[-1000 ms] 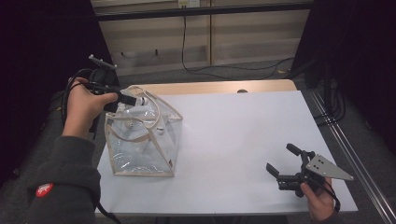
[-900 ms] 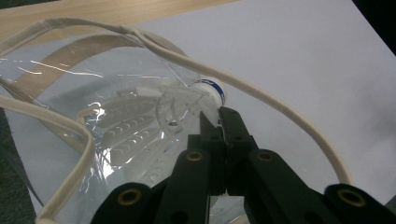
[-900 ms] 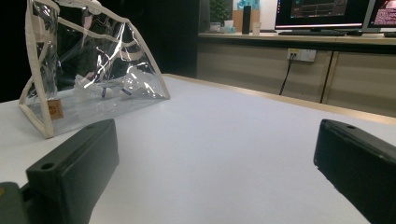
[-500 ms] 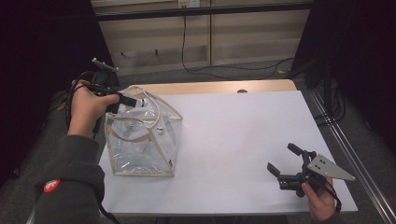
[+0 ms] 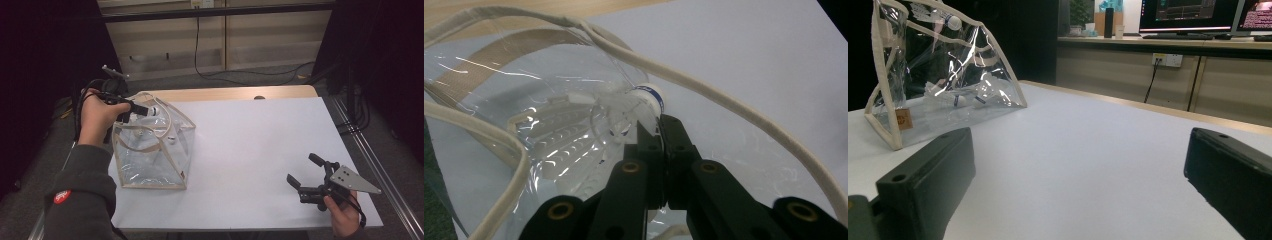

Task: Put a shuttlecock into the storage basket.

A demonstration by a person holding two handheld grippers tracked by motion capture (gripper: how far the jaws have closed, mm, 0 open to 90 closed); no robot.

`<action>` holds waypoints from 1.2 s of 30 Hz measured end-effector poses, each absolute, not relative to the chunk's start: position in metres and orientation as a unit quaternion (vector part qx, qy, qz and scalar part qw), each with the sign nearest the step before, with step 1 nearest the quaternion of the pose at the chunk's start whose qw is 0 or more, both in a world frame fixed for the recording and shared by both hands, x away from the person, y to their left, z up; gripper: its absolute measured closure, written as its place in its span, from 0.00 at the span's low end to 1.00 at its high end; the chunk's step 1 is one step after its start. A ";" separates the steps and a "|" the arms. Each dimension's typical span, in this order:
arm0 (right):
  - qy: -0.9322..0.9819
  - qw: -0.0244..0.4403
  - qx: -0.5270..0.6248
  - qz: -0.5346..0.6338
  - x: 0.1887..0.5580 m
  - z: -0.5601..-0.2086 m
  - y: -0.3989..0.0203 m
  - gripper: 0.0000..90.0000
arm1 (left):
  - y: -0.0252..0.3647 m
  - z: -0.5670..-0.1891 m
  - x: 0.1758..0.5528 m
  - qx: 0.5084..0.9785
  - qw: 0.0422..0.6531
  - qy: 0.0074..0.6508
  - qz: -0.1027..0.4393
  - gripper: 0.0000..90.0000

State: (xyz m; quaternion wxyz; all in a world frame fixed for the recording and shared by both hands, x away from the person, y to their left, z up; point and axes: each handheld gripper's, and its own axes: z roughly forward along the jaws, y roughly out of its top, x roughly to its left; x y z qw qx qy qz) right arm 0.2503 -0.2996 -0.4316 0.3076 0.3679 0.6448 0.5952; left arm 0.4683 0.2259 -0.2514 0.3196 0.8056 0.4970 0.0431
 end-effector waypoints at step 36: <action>0.647 0.304 0.368 0.594 0.250 -0.433 -0.300 0.00 | 0.224 -0.268 0.473 0.805 0.316 0.501 0.041 0.98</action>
